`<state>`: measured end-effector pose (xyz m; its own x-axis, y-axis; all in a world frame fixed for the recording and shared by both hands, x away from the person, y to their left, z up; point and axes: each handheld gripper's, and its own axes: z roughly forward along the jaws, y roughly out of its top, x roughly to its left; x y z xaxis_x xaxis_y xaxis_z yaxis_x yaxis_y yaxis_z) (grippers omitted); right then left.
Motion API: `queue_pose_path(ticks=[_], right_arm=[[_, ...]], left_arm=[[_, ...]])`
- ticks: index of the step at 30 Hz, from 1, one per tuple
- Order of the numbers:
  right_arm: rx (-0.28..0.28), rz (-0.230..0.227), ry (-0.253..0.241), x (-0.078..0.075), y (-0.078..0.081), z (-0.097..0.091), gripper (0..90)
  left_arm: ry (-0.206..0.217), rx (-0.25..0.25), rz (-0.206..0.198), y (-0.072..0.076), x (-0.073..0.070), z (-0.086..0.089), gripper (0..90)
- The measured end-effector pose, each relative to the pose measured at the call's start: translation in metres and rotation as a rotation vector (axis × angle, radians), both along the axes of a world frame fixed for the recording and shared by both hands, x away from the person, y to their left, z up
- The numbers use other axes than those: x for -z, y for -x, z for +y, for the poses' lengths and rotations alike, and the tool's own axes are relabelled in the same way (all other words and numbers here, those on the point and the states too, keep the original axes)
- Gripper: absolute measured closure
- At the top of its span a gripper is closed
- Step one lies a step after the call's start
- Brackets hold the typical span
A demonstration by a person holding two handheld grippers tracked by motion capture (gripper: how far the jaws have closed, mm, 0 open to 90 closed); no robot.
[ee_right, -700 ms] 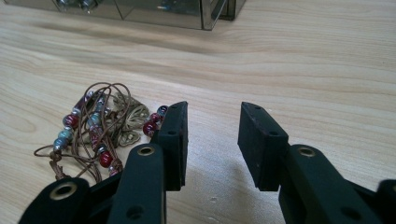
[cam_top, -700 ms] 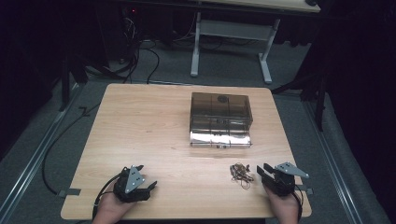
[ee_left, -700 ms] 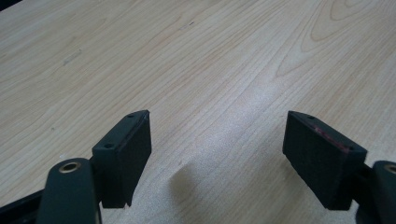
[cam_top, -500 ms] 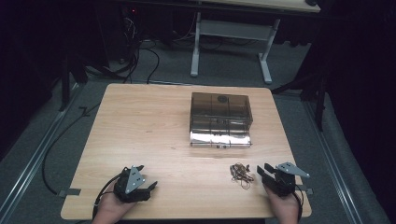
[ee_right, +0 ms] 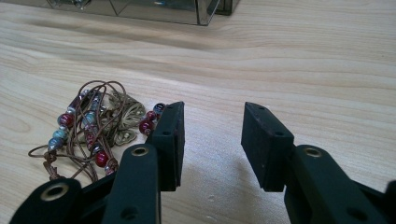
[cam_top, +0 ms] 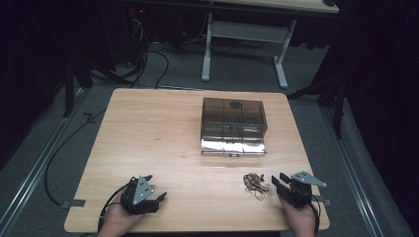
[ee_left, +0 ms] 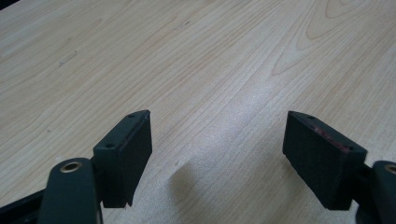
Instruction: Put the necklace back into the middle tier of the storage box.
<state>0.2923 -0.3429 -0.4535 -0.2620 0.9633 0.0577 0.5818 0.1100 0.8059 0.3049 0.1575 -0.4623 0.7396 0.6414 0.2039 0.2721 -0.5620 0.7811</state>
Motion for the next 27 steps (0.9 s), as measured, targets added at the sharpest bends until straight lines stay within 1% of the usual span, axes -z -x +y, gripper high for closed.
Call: queue_pose_path(ticks=[9,11,14,16,19,20,22,24,25,26,27], right_arm=[[0.004,-0.003,-0.006,0.000,0.001,0.000,60.8],[0.004,-0.004,-0.008,0.000,0.001,0.000,61.9],[-0.006,0.002,-0.004,0.000,0.000,0.000,62.0],[-0.012,0.004,0.010,0.000,-0.001,0.001,61.7],[-0.027,0.006,0.009,-0.001,-0.002,0.002,62.6],[-0.029,0.015,0.012,-0.002,-0.002,0.003,64.6],[-0.034,0.022,0.012,-0.003,-0.003,0.003,64.8],[-0.040,0.053,0.008,-0.007,-0.005,0.003,66.0],[-0.040,0.053,0.008,-0.007,-0.005,0.003,66.0],[-0.042,0.063,0.012,-0.008,-0.006,0.004,66.2],[-0.051,0.084,0.023,-0.011,-0.009,0.005,66.3]], left_arm=[[-0.005,-0.002,-0.004,0.000,0.000,0.000,24.4],[0.002,-0.002,0.000,0.000,0.000,0.000,24.3],[0.010,-0.001,0.000,0.000,0.000,0.001,24.3],[0.013,0.001,-0.002,0.000,0.000,0.001,24.3],[0.017,0.006,0.000,0.000,-0.001,0.002,24.2],[0.019,0.008,0.001,0.000,-0.001,0.002,24.2],[0.021,0.009,-0.001,0.000,-0.001,0.002,24.2],[0.023,0.009,-0.001,0.000,-0.001,0.002,24.1],[0.023,0.010,-0.002,0.000,-0.001,0.002,24.1],[0.023,0.010,-0.002,0.000,-0.001,0.002,24.2],[0.024,0.010,-0.001,0.000,-0.001,0.002,24.2]])
